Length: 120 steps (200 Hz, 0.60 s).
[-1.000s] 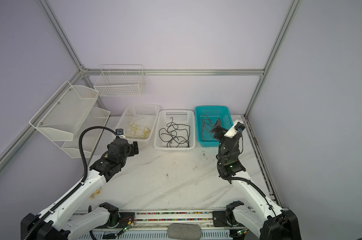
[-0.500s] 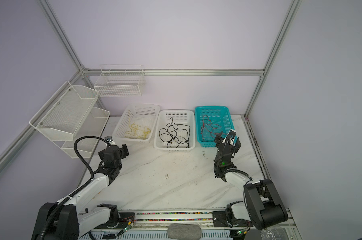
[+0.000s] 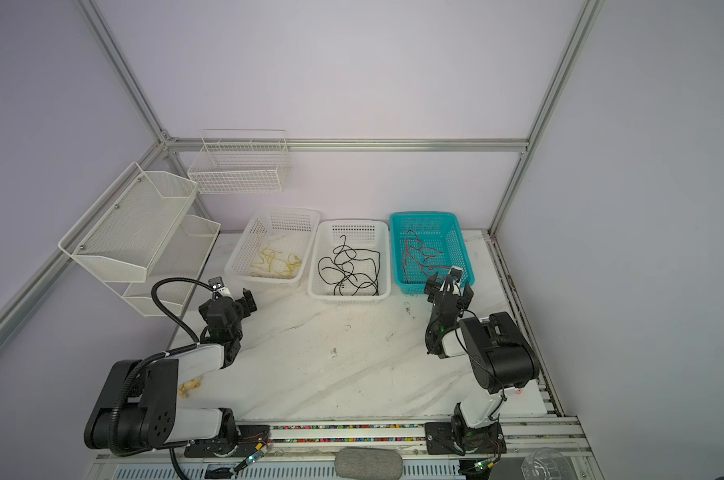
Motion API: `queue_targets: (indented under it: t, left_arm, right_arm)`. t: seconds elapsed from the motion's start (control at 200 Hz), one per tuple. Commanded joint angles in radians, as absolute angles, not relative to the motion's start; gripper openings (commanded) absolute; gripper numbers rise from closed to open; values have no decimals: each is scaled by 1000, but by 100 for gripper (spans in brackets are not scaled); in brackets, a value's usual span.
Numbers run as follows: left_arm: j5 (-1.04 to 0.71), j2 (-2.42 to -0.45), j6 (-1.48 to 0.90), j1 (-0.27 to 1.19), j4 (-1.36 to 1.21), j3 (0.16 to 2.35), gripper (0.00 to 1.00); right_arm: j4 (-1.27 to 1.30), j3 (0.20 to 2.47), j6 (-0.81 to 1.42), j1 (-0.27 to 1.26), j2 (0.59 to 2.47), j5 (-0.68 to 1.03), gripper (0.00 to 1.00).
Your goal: Untangle the cables
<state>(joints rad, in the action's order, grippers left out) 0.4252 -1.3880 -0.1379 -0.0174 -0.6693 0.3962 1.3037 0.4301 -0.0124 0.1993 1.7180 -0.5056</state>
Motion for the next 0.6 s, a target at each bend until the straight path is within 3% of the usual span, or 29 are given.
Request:
queue_targets:
  t: [0.0, 0.08, 0.26, 0.595]
  left_arm:
    - [347, -1446, -128, -26, -833, 370, 100]
    - [328, -1472, -116, -28, -854, 369, 100]
    - [263, -1545, -79, -25, -916, 371, 100]
    - [315, -1567, -48, 8, -962, 368, 100]
  right_arm:
    - [1459, 402, -40, 185, 1767, -436, 97]
    - [1538, 396, -60, 179, 1807, -431, 97]
    - [1402, 449, -10, 150, 1796, -404, 97]
    - [1399, 447, -10, 145, 1792, -399, 97]
